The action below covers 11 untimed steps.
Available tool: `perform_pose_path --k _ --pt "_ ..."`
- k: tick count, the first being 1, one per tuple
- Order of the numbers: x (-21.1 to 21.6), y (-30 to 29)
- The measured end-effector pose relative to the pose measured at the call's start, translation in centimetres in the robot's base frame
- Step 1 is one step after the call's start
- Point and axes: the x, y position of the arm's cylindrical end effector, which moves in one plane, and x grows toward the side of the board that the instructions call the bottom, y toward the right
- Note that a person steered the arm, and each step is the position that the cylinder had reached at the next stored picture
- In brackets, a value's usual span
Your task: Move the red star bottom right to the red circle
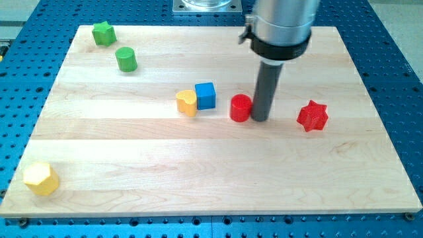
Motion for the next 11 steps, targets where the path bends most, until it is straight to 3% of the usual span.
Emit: perform_pose_path --k 2,3,5,6,7,9,10,11 --pt "0.5 -5.5" --pt "0.5 -2.7" --pt "-4.8 5.1" --pt "-1.8 13.4" --pt "0.5 17.7" --pt "2.4 3.9" --pt "6.7 -1.1" --pt "8.1 -2.5"
